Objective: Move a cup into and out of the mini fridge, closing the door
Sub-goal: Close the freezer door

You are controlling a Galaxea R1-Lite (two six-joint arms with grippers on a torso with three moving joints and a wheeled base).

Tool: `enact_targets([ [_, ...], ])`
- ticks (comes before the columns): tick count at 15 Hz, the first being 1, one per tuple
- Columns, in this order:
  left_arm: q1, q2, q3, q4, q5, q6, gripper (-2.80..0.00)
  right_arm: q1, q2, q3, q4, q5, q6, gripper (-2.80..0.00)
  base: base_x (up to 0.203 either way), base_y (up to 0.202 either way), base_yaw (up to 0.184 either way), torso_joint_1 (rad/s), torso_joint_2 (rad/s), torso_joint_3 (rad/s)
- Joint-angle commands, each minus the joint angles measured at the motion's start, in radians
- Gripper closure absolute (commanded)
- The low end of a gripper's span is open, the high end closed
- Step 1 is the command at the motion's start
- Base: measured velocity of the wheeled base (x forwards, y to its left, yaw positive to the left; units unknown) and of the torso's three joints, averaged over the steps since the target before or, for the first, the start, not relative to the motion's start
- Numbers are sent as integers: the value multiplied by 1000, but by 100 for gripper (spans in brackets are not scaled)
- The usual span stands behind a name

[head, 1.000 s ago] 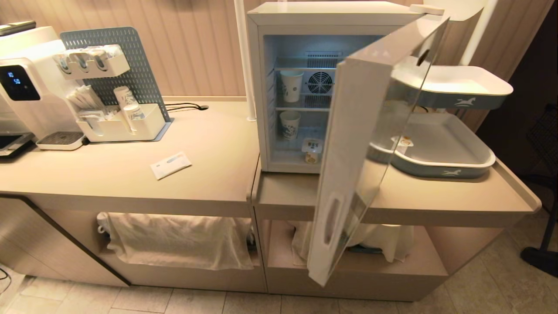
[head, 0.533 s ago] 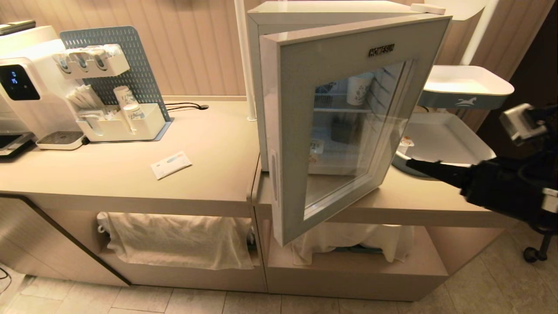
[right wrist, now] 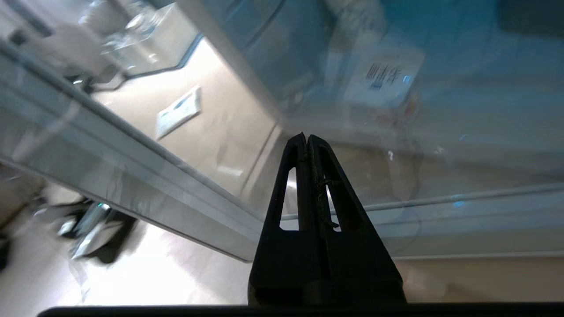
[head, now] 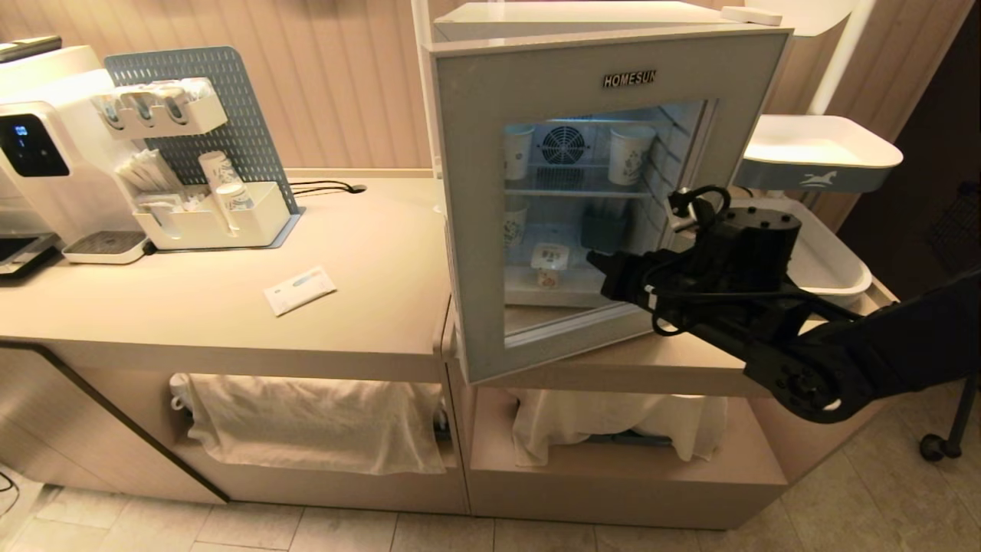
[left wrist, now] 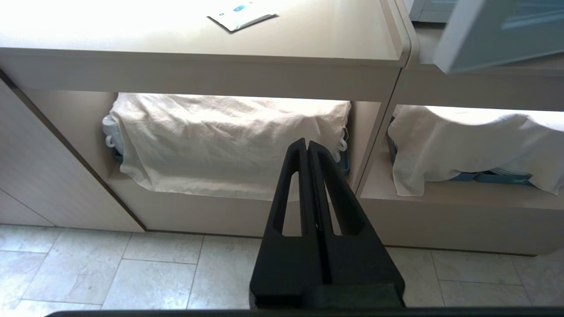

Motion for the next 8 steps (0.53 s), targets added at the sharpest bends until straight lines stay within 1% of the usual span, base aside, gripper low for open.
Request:
enact_targets([
  [1, 0, 2, 2, 0, 1, -1, 0, 26, 112, -87, 12, -65, -53, 0, 0, 0, 0, 0, 0, 0],
  [3, 0, 2, 2, 0, 1, -5, 0, 34, 166, -180, 51, -163, -139, 0, 0, 0, 0, 0, 0, 0],
  [4, 0, 2, 2, 0, 1, -5, 0, 35, 178, -214, 74, -198, -169, 0, 0, 0, 0, 0, 0, 0],
  [5, 0, 2, 0, 0, 1, -5, 0, 37, 177, -224, 104, -207, -178, 0, 0, 0, 0, 0, 0, 0],
  [8, 0, 2, 2, 0, 1, -5, 0, 40, 169, -219, 113, -212, -178, 0, 0, 0, 0, 0, 0, 0],
])
